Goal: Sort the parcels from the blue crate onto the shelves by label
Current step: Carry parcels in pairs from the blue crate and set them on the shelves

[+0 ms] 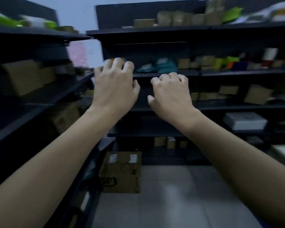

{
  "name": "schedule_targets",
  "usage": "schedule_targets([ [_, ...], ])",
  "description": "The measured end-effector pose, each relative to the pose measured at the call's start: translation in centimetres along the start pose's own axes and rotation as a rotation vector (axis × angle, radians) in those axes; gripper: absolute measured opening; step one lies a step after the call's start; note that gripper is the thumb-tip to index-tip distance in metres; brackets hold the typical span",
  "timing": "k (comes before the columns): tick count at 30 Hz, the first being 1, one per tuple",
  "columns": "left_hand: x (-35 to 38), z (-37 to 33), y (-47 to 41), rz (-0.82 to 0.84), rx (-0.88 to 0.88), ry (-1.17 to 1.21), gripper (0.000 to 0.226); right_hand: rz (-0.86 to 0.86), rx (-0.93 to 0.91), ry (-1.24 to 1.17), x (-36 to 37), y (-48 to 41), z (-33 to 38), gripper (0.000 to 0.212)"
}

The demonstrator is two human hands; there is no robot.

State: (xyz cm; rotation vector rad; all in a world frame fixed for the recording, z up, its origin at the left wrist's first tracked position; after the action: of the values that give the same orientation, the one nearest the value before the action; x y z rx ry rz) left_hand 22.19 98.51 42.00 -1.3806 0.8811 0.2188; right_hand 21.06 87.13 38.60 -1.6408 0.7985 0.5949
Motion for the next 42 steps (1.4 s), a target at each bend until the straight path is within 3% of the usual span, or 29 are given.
schedule_targets([
  [6, 7.3, -19.4, -2.9, 0.015, 0.245, 0.169, 0.039, 0.019, 0.237, 0.153, 0.7, 6.1, -18.8, 0.035],
  [11, 11.8, -35.6, -3.4, 0.058, 0.411, 0.340, 0.036, 0.158, 0.415, 0.315, 1.2, 12.9, -33.0, 0.036],
  [19, 17.2, -57.3, -0.6, 0.193, 0.698, 0.587, 0.038, 0.311, 0.787, 0.469, 0.5, 25.4, -50.3, 0.037],
  [27, 25.6, -73.6, 0.3, 0.304, 0.855, 0.753, 0.034, 0.423, 1.083, 0.562, 3.1, 33.3, -64.4, 0.039],
  [34, 37.0, -86.0, -1.9, 0.475, 0.915, 0.765, 0.034, 0.479, 1.261, 0.463, 10.0, 36.3, -76.9, 0.043],
  [42, 48.3, -96.9, 0.2, 0.793, 0.929, 0.724, 0.033, 0.580, 1.411, 0.318, 17.5, 43.8, -86.6, 0.048],
])
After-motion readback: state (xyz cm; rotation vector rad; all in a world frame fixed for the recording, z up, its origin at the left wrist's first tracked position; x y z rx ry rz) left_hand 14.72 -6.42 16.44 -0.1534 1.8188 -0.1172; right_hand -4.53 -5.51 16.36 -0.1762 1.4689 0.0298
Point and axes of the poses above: each hand's wrist, its own y-axis away from the middle knuckle, its own x-axis out of the palm, z = x × y, the point moved 7 cm from there along -y, towards the middle knuckle, and after that the axes turned 7 degrees about -x, right-handed, at the moved point
